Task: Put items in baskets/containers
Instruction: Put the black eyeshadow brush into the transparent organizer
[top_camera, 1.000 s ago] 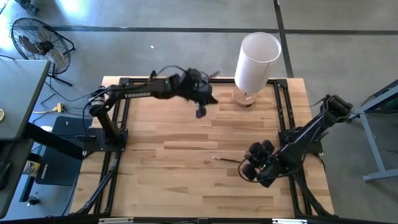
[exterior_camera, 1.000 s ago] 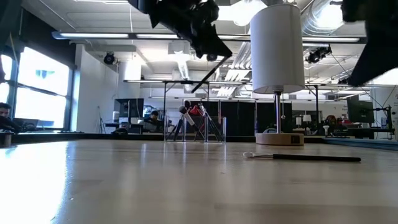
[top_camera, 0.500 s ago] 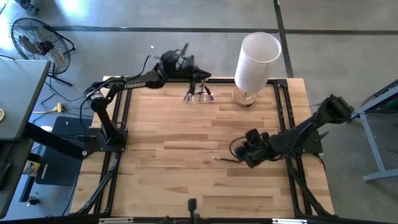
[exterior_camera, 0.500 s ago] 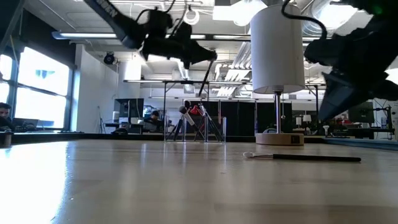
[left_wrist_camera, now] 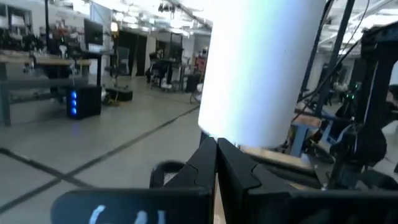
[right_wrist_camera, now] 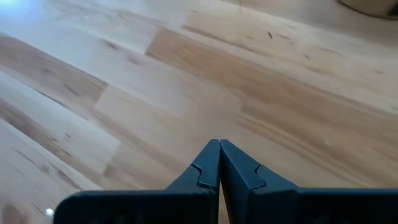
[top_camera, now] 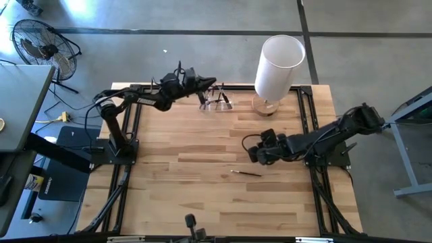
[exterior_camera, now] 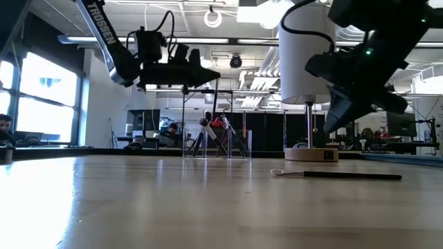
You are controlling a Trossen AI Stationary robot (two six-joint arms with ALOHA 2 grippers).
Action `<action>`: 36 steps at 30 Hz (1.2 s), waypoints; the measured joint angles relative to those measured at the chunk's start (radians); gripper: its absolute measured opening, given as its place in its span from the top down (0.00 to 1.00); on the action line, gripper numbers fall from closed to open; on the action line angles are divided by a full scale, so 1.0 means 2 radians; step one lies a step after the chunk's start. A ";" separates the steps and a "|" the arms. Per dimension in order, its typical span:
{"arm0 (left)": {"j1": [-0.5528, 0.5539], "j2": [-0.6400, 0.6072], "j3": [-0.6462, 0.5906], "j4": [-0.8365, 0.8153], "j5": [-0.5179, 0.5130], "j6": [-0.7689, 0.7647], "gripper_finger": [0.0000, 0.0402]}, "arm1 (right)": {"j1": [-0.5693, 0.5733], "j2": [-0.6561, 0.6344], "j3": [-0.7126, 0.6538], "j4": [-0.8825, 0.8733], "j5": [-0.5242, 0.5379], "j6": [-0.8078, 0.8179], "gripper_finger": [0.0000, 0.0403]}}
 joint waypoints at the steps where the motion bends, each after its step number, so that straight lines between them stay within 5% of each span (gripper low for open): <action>1: 0.000 0.005 0.001 -0.003 -0.001 -0.001 1.00 | -0.006 0.000 0.000 0.008 -0.002 -0.008 0.99; 25: -0.002 0.066 0.005 -0.078 -0.039 -0.001 0.97 | -0.068 0.000 0.000 0.090 -0.040 -0.068 1.00; 36: -0.001 0.066 0.025 -0.090 0.034 0.025 0.97 | -0.079 0.000 0.000 0.109 -0.044 -0.072 1.00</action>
